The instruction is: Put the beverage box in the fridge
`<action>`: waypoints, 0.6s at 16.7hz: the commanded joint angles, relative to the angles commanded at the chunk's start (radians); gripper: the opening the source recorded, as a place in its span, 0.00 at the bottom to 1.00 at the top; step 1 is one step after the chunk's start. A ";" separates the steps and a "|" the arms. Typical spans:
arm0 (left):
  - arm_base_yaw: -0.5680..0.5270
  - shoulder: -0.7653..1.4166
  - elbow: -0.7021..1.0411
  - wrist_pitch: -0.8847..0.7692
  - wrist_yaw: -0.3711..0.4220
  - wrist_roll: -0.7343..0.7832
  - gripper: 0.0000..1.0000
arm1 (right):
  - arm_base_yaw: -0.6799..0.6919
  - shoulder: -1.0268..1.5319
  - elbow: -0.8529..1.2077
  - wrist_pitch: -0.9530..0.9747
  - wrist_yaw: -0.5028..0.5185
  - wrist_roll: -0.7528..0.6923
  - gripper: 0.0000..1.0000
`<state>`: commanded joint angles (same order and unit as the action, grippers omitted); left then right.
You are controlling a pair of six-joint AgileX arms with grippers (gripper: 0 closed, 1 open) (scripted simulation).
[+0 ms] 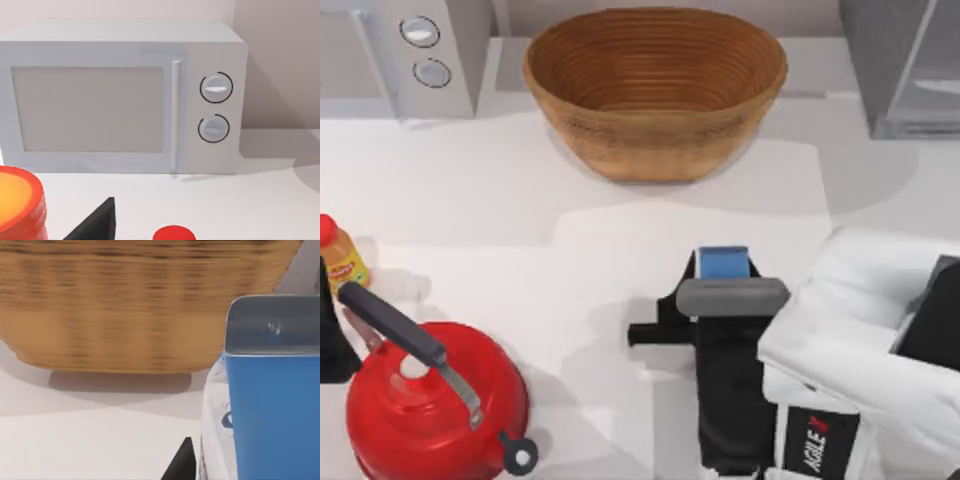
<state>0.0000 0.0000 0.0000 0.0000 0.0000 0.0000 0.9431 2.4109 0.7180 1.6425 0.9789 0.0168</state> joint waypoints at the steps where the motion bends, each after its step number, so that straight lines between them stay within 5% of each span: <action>1: 0.000 0.000 0.000 0.000 0.000 0.000 1.00 | 0.001 -0.031 -0.003 -0.027 0.000 0.000 0.00; 10: 0.000 0.000 0.000 0.000 0.000 0.000 1.00 | 0.005 -0.285 -0.027 -0.247 -0.006 0.009 0.00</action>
<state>0.0000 0.0000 0.0000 0.0000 0.0000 0.0000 0.9481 2.1255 0.6909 1.3957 0.9732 0.0253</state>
